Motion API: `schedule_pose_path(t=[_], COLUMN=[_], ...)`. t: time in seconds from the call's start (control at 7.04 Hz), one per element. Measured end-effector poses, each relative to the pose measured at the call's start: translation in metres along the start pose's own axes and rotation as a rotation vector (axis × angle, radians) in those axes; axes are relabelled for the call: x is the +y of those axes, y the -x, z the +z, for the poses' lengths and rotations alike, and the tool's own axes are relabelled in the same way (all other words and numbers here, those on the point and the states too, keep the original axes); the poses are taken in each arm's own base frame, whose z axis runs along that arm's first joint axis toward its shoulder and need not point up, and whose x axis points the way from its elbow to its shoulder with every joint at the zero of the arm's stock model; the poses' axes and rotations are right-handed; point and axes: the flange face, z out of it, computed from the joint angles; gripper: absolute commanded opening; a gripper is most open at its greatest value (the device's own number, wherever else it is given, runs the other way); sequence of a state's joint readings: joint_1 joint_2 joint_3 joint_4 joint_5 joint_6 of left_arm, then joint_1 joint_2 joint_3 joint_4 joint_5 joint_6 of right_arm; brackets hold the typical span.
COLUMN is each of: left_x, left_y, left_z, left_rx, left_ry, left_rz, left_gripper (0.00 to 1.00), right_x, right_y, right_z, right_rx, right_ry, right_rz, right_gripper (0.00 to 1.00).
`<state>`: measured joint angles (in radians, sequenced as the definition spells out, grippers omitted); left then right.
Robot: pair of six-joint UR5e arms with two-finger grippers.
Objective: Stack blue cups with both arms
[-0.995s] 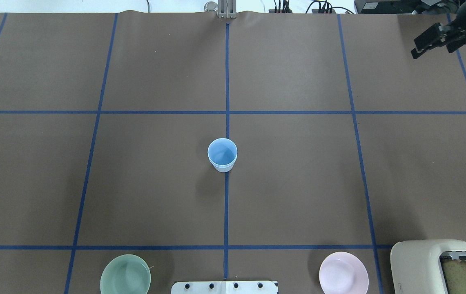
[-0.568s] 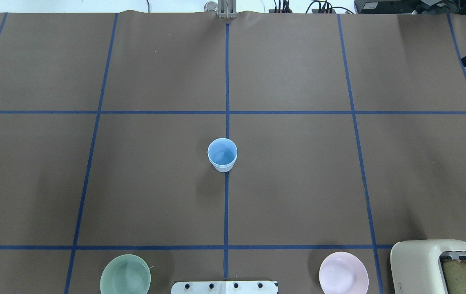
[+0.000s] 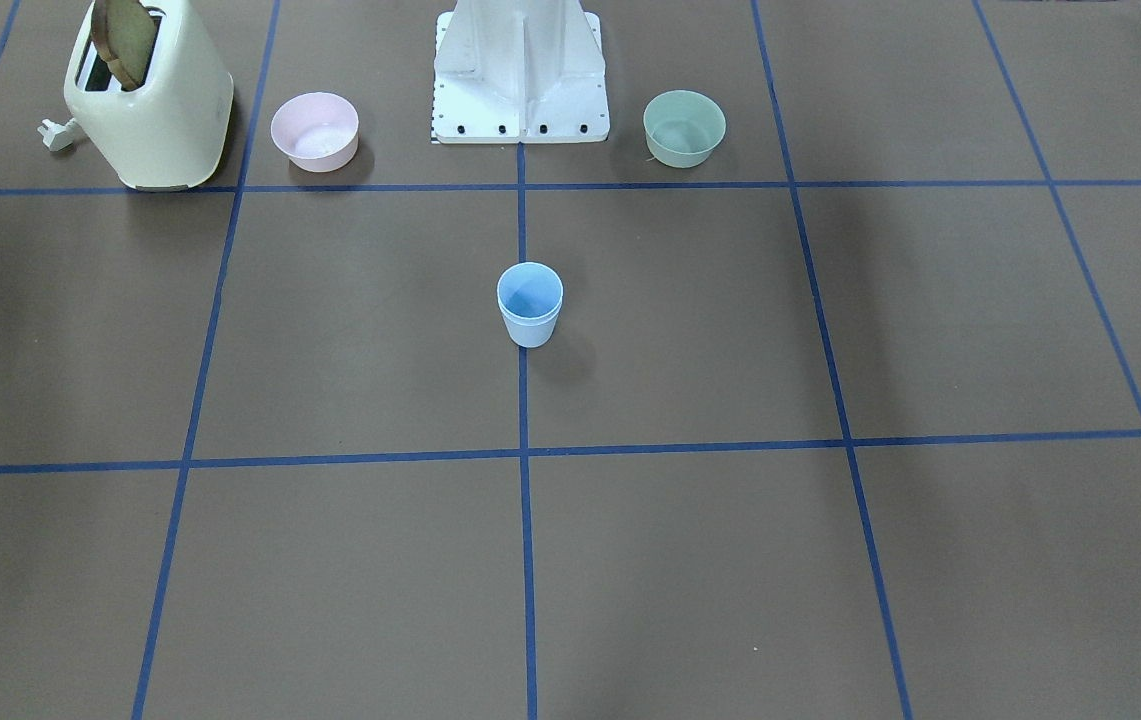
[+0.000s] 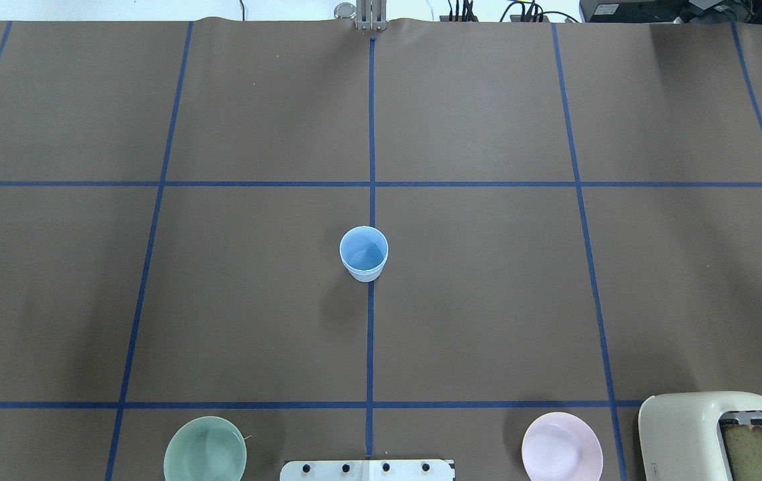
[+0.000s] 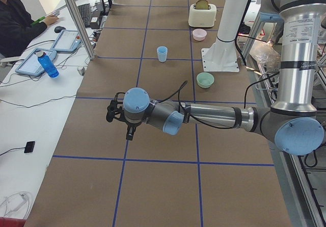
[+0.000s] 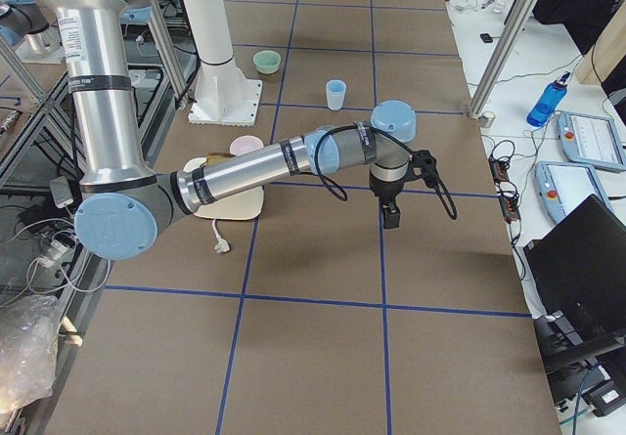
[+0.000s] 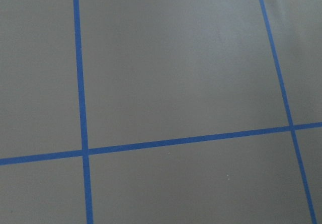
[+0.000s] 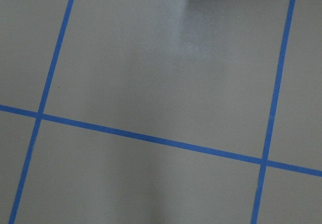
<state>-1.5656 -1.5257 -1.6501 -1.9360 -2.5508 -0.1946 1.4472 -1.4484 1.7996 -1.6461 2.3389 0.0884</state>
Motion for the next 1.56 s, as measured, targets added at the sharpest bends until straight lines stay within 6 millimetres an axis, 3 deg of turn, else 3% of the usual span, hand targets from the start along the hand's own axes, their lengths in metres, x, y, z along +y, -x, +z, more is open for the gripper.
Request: schedule_pose_path(t=[0.43, 1.56], left_x=[0.0165, 0.0167], left_y=[0.0127, 0.0105], left_z=[0.0016, -0.0008], left_rx=[-0.005, -0.005], left_ry=[0.009, 0.006], left_rz=[0.011, 0.013], left_gripper=[0.98, 0.98], right_x=[-0.0045, -0.0080], right_y=[0.0012, 0.0006], right_z=[-0.0034, -0.0067], right_rx=[0.010, 0.056], right_ry=[-0.009, -0.020], right_rz=[0.000, -0.003], right_gripper=[1.00, 1.00])
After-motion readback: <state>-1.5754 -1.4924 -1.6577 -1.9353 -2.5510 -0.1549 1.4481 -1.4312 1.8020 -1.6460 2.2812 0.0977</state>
